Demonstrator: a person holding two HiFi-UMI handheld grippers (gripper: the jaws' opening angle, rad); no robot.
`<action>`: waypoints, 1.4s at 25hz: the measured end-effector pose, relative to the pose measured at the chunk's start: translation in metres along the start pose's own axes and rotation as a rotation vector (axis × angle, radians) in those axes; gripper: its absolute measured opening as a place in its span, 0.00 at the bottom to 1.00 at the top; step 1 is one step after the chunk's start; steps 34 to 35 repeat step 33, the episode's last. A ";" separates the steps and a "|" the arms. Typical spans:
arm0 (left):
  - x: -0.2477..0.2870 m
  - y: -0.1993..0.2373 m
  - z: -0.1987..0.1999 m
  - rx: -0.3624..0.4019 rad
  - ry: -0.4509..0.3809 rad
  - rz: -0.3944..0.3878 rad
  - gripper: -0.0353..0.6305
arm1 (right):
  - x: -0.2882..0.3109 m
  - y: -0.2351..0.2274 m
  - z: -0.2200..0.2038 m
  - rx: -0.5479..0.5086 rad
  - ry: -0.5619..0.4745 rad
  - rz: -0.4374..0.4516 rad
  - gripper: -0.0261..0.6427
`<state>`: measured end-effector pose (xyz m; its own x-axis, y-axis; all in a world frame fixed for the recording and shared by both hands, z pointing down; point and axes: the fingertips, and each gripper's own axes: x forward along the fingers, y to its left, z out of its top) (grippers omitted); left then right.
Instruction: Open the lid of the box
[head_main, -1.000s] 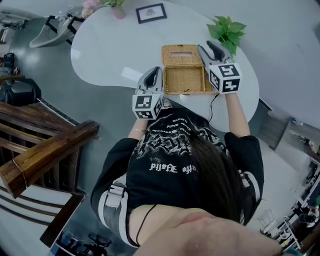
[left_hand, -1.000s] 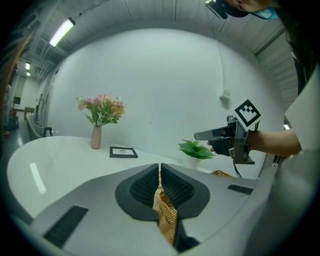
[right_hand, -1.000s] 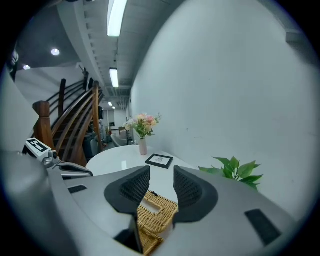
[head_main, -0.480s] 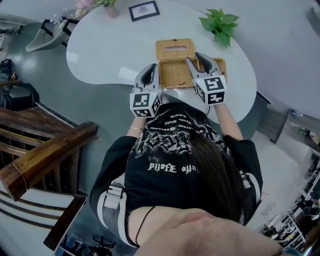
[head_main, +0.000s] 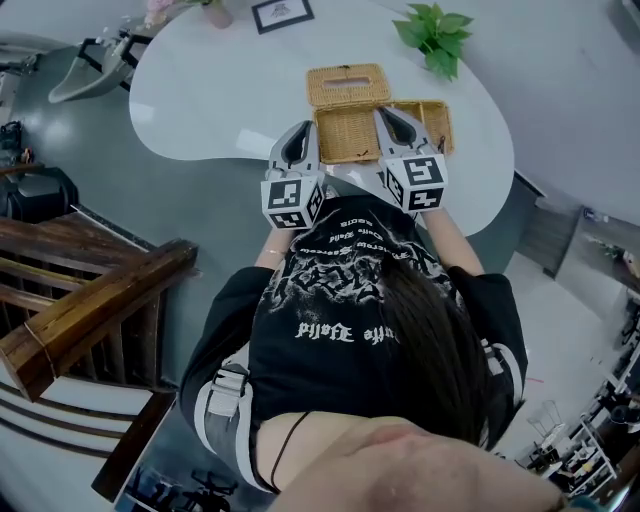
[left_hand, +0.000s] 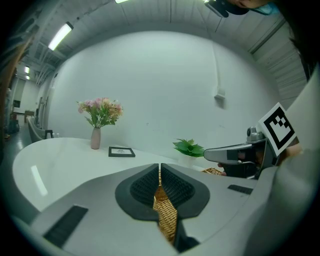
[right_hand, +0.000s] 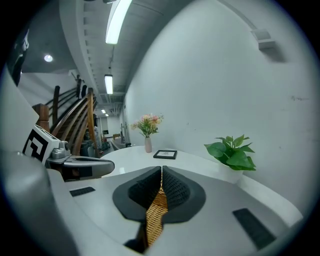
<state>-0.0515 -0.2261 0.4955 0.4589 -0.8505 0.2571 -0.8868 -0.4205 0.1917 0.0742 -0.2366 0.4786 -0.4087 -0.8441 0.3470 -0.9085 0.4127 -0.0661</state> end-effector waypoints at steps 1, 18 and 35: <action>0.000 -0.001 0.000 0.002 0.000 0.000 0.10 | -0.001 0.000 0.000 0.004 -0.003 -0.006 0.08; 0.002 -0.004 -0.004 0.005 0.012 -0.014 0.10 | -0.004 0.012 -0.006 -0.063 0.011 0.016 0.08; 0.002 0.007 -0.015 -0.021 0.044 -0.002 0.10 | -0.003 0.020 -0.022 -0.116 0.067 0.010 0.08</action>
